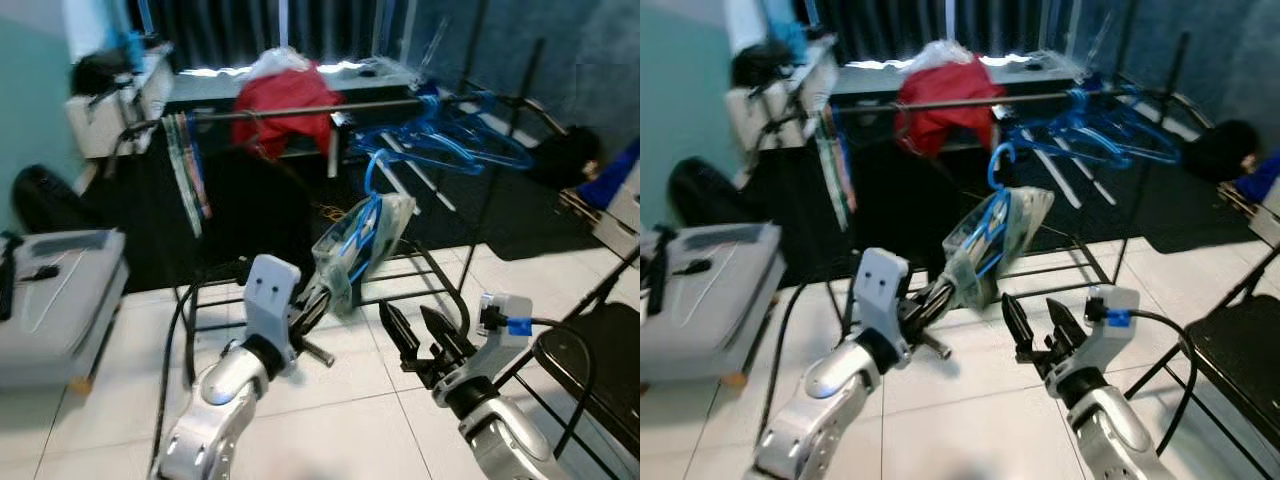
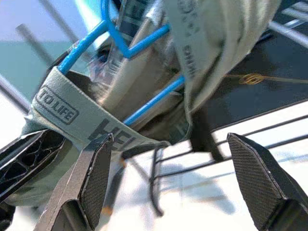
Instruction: Hang hanger
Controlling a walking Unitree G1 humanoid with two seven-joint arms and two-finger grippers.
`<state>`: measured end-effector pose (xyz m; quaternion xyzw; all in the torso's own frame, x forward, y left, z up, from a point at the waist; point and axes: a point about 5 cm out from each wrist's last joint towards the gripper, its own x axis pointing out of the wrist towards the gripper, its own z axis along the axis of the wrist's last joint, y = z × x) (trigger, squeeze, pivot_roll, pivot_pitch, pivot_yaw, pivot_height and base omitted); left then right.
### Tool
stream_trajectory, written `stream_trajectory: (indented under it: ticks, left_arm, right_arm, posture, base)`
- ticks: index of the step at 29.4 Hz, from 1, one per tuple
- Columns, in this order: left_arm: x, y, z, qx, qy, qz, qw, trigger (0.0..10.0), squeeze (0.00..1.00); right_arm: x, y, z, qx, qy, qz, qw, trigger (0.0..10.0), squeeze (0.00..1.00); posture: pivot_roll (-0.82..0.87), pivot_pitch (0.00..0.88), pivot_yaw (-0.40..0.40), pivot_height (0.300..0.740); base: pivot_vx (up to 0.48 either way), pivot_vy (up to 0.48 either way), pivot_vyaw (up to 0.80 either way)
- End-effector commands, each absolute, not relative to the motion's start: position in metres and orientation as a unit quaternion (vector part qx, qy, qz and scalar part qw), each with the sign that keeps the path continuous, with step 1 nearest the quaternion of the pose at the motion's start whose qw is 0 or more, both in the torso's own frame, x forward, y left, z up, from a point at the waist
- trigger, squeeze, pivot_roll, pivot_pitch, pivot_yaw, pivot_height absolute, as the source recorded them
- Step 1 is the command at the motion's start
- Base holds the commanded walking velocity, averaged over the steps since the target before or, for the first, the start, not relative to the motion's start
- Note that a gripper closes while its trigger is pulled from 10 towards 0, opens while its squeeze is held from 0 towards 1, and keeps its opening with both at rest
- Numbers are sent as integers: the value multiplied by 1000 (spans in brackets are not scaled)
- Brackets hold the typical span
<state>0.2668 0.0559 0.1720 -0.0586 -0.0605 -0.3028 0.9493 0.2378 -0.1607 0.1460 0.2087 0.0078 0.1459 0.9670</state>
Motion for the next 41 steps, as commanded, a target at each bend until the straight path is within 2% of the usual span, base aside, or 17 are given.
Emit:
stream_trajectory:
  ticks: [1, 13, 21, 28, 32, 35, 37, 41]
  left_arm:
    - [266, 53, 178, -65, -68, -306, 947, 10000, 0]
    - [276, 63, 168, -51, -27, -245, 968, 10000, 0]
    - [277, 58, 165, -65, -2, -243, 968, 10000, 0]
    - [279, 51, 160, -105, 51, -218, 969, 10000, 0]
    - [281, 47, 147, -150, 129, -178, 964, 10000, 0]
    - [286, 49, 150, -202, 122, -151, 960, 10000, 0]
    - [286, 49, 150, -202, 122, -151, 960, 10000, 0]
    - [290, 55, 153, -256, 114, -111, 954, 10000, 0]
  right_arm:
    - [237, -162, 146, 209, 4, 143, 967, 10000, 0]
    - [238, -161, 148, 206, -2, 145, 968, 10000, 0]
    - [238, -161, 148, 207, -4, 147, 967, 10000, 0]
    - [238, -161, 148, 204, -5, 146, 968, 10000, 0]
    - [238, -162, 147, 202, -4, 143, 969, 10000, 0]
    - [238, -161, 147, 201, -4, 143, 969, 10000, 0]
    - [238, -161, 147, 201, -4, 143, 969, 10000, 0]
    - [238, -161, 147, 201, -3, 143, 969, 10000, 0]
  posture:
    - [-138, 0, 28, 740]
    - [-144, 0, 31, 740]
    - [-146, 0, 34, 740]
    - [-148, 0, 34, 740]
    - [-153, 0, 34, 740]
    - [-157, 0, 34, 740]
    - [-157, 0, 34, 740]
    - [-160, 0, 35, 740]
  base:
    - [480, 0, -419]
    - [480, 0, -143]
    - [480, 0, 0]
    - [480, 0, 0]
    - [480, 0, 0]
    - [427, 0, 0]
    - [356, 0, 0]
    - [89, 0, 0]
